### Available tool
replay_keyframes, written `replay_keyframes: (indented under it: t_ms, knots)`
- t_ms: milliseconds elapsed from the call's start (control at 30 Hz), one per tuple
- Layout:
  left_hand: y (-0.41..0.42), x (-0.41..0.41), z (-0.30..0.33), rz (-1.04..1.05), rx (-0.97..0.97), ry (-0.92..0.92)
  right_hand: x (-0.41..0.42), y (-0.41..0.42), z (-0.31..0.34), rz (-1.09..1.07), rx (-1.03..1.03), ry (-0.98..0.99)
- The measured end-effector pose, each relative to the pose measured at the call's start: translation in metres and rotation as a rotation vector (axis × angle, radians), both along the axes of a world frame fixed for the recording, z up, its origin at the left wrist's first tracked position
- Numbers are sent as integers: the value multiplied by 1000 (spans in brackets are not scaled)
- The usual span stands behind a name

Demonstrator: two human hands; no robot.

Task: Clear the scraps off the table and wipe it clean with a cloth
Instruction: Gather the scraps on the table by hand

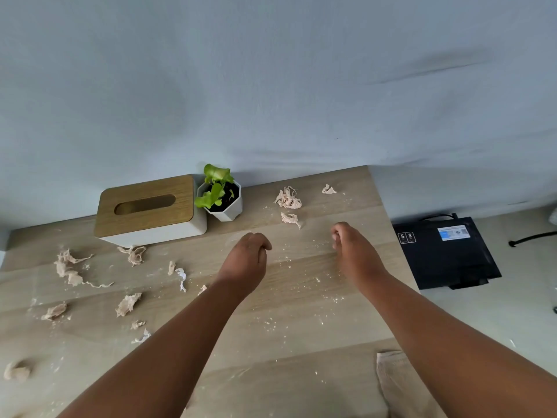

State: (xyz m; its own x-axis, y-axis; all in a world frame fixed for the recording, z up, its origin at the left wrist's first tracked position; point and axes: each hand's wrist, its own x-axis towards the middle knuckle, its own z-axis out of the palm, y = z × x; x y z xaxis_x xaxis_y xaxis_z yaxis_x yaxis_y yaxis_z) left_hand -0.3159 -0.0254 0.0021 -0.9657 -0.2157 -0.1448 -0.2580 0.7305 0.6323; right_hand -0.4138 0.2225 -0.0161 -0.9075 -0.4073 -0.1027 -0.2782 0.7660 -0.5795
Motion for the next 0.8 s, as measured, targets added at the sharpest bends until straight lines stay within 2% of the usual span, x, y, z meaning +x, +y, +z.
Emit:
replay_keyframes:
  t_ms: [267,433,800]
  knots:
    - [-7,-39,-12,12,-21,-12,-39,-11,-11,-18,89,124]
    - [-3,-72,-23,-42,-168,17,-68,-20,-14,-42,115,188]
    - [-1,-127,-46,-178,-558,-63,-122,-36,-32,1,204,305]
